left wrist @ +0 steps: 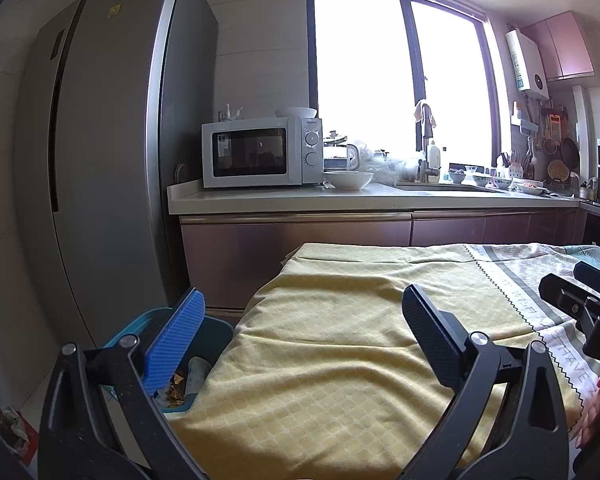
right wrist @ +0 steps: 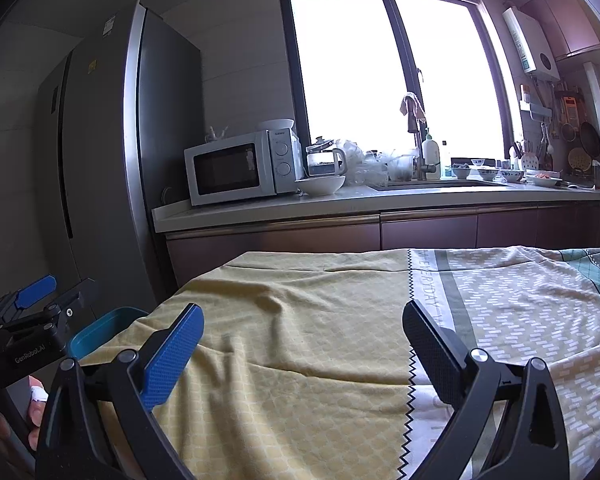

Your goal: Collect trash

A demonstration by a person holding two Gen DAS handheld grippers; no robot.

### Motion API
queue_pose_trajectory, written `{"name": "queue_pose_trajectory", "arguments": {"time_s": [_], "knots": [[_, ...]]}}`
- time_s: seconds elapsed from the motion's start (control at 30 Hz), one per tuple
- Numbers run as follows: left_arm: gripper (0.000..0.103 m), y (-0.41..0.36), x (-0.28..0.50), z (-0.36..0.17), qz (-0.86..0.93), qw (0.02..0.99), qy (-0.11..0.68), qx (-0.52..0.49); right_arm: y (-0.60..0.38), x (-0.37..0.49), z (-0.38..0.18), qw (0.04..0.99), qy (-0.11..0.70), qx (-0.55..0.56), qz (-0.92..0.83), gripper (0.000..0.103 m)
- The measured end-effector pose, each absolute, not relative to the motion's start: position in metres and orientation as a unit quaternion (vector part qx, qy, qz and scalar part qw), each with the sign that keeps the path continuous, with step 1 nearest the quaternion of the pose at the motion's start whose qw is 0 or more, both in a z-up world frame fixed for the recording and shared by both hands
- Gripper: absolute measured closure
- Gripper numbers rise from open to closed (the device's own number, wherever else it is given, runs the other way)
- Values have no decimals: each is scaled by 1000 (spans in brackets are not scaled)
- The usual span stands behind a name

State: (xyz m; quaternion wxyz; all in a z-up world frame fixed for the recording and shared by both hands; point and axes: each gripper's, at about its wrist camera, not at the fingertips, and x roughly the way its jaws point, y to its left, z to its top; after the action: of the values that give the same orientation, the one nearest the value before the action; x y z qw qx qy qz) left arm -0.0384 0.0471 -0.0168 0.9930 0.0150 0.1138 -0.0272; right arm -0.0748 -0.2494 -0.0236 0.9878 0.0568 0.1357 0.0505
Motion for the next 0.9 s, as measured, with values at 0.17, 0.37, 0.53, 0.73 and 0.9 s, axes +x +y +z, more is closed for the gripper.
{"name": "queue_pose_trajectory", "arguments": {"time_s": [0.17, 0.37, 0.53, 0.73, 0.9], "knots": [[6, 46, -39, -16, -29, 993, 113, 15, -251, -74, -24, 988, 137, 57, 49, 7], [6, 47, -38, -17, -28, 993, 112, 14, -253, -74, -24, 988, 137, 58, 47, 7], [6, 47, -38, -17, -28, 993, 113, 13, -253, -75, -24, 988, 136, 59, 47, 7], [6, 46, -36, -18, -27, 993, 113, 14, -255, -74, -23, 988, 135, 59, 45, 7], [6, 46, -37, -17, -26, 993, 113, 14, -256, -74, -23, 988, 135, 59, 44, 7]]}}
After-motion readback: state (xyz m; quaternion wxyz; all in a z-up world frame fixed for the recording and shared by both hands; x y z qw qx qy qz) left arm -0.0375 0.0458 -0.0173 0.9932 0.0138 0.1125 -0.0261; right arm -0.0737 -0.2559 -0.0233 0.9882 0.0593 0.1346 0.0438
